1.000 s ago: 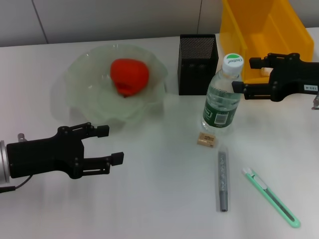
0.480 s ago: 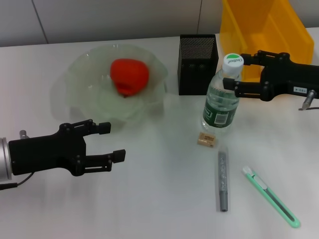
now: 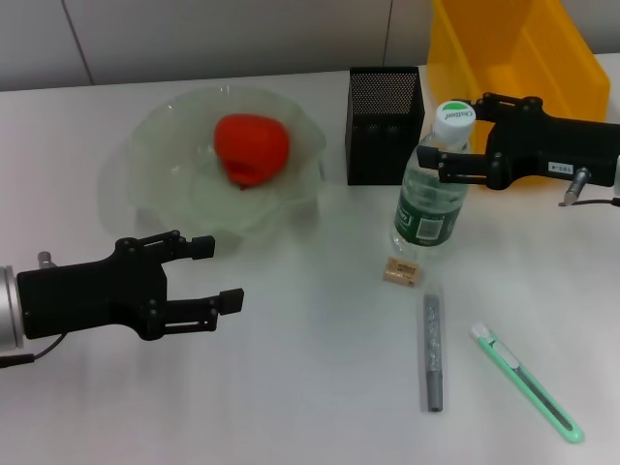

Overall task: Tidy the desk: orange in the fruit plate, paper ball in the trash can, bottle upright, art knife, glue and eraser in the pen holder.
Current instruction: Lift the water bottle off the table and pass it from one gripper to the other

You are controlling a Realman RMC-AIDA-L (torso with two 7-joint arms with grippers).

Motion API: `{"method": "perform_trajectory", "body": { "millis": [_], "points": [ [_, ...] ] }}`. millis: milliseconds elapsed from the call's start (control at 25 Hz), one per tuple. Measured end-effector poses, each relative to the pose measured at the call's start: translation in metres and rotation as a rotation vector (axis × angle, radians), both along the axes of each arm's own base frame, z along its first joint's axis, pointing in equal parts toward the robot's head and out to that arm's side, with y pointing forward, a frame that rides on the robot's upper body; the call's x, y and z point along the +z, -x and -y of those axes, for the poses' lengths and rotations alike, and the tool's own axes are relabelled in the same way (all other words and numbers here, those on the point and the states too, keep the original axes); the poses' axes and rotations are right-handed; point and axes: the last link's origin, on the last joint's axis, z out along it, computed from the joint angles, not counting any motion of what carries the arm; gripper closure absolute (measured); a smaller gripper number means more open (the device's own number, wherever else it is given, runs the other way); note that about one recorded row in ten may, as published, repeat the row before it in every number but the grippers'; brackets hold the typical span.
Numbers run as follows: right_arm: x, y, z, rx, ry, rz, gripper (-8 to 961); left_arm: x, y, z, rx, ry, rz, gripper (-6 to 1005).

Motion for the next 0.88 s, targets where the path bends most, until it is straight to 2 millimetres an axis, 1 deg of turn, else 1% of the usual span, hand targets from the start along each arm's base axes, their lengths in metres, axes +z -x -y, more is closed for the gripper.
{"method": "perform_trajectory", "body": {
  "millis": [200,880],
  "points": [
    [-0.0028,-0.0017,-0.0008,-0.007,0.009,0.005,246,0.0000,0.0000,-0.0001,0.001,0.000,0.001,152],
    [-0.0028,-0.0031,0.0029,0.015,0.005,0.015,304,-0.0031,0.0018,0.0004,0.017,0.005,0.004,151]
  ]
}}
